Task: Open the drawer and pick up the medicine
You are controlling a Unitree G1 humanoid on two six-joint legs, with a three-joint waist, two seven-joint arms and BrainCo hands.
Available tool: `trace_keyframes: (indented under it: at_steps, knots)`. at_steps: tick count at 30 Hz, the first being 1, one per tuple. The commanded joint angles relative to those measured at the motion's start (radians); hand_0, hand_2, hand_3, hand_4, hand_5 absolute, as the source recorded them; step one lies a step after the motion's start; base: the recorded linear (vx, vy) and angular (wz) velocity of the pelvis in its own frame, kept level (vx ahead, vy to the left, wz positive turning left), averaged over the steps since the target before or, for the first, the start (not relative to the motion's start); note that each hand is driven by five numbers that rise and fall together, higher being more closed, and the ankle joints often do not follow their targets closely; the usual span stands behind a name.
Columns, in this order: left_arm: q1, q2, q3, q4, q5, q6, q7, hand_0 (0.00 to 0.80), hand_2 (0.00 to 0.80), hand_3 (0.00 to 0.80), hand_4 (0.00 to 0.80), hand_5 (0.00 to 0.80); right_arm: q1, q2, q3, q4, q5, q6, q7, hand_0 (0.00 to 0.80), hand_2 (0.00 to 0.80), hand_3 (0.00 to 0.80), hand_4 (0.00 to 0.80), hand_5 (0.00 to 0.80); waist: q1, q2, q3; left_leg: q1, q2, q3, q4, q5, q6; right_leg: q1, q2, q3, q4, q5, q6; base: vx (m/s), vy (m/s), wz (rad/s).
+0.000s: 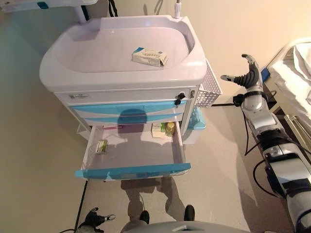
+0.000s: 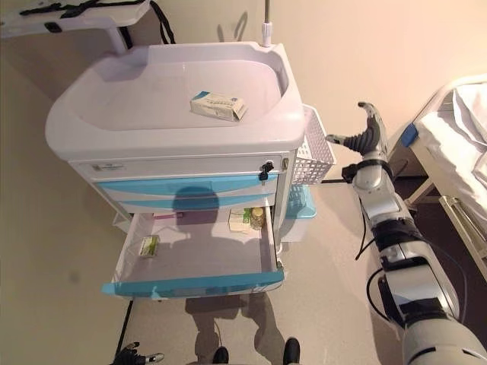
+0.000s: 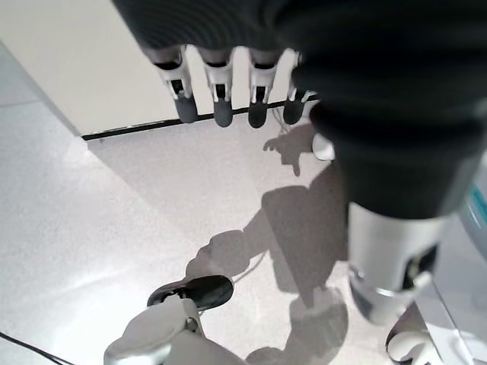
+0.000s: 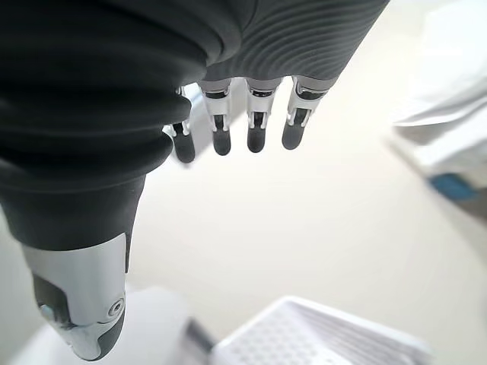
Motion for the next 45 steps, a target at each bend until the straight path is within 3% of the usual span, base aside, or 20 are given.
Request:
trace_keyframes:
  at_steps: [1, 13, 21, 36, 45]
  knots:
    - [-0.034, 0.03, -0.019, -0.007, 0.048, -0.012, 0.004, 0.0, 0.0, 0.0, 0.0, 0.0, 0.015, -0.029, -0.05, -0.051, 0.005, -0.049, -0.028, 0.0, 0.0, 0.0, 0.0, 0.0, 0.0, -0.015, 0.002, -0.056, -0.049, -0.029, 0.003, 0.012, 0.029, 0.046, -0.027, -0.016, 0.017, -0.041, 0.083, -0.007, -0.01, -0.09]
    - [-0.038, 0.027, -0.052, -0.124, 0.037, -0.031, -0.037, 0.0, 0.0, 0.0, 0.0, 0.0, 0.224, -0.008, -0.145, -0.004, -0.012, -0.039, -0.008, 0.0, 0.0, 0.0, 0.0, 0.0, -0.04, 0.022, 0.014, -0.042, -0.051, -0.014, 0.001, 0.01, 0.029, 0.051, -0.032, -0.005, 0.016, -0.044, 0.084, -0.001, 0.0, -0.02]
    - [-0.06, 0.065, -0.09, -0.187, 0.126, -0.039, -0.067, 0.0, 0.0, 0.0, 0.0, 0.0, 0.372, 0.009, -0.196, 0.027, -0.038, -0.03, 0.024, 0.0, 0.0, 0.0, 0.0, 0.0, -0.076, 0.052, 0.021, -0.034, -0.055, 0.005, -0.001, 0.008, 0.029, 0.048, -0.036, 0.009, 0.015, -0.044, 0.086, -0.002, 0.005, -0.06]
    - [-0.148, 0.122, -0.154, -0.271, 0.234, -0.047, -0.094, 0.0, 0.0, 0.0, 0.0, 0.0, 0.49, 0.055, -0.2, 0.102, -0.063, -0.019, 0.066, 0.0, 0.0, 0.0, 0.0, 0.0, -0.117, 0.077, 0.045, -0.042, -0.058, 0.031, -0.003, 0.008, 0.028, 0.023, -0.038, 0.04, 0.015, -0.036, 0.088, -0.003, 0.003, -0.05]
    - [-0.191, 0.14, -0.147, -0.283, 0.256, -0.04, -0.081, 0.0, 0.0, 0.0, 0.0, 0.0, 0.533, 0.074, -0.196, 0.136, -0.07, -0.017, 0.088, 0.0, 0.0, 0.0, 0.0, 0.0, -0.133, 0.083, 0.065, -0.053, -0.061, 0.037, 0.0, 0.009, 0.027, 0.006, -0.036, 0.047, 0.018, -0.034, 0.086, 0.0, 0.0, 0.0]
